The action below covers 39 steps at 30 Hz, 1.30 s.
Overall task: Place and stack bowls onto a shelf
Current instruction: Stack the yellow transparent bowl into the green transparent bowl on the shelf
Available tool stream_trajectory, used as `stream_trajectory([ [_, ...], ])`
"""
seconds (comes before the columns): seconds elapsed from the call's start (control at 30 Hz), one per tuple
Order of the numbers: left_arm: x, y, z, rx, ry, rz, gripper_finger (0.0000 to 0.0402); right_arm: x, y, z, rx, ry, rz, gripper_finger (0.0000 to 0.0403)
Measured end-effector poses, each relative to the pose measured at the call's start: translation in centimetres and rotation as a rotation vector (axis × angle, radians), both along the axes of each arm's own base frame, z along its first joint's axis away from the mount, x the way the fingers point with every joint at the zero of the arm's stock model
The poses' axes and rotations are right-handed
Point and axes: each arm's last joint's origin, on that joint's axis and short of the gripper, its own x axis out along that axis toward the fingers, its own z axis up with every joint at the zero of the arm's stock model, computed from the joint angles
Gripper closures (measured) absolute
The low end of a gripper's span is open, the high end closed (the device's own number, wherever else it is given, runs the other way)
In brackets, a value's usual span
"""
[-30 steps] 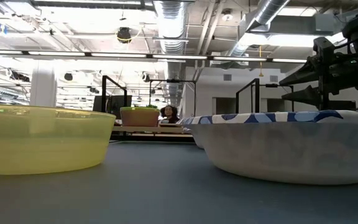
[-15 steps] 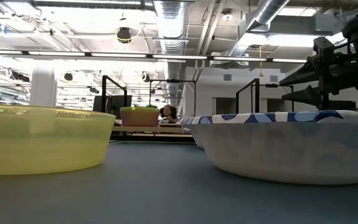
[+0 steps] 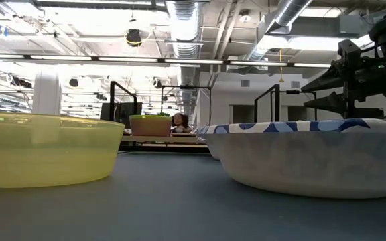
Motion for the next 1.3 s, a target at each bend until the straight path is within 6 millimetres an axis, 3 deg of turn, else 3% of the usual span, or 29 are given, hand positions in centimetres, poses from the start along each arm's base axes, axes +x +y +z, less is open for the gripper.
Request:
stream_trajectory([
  [0.33,0.5,-0.8,-7.1,-0.07,0.21,-0.012,0.023,0.0,0.0,0.0,-0.002,0.001,0.0,0.0183],
  [0.8,0.1,-1.5,-16.4,-0.117,0.263,-0.005,0.023,0.0,0.0,0.0,0.001,0.0,0.0,0.0183],
  [1.3,-1.1,-0.6,-21.9,-0.151,0.268,-0.025,0.023,0.0,0.0,0.0,0.001,0.0,0.0,0.0183],
])
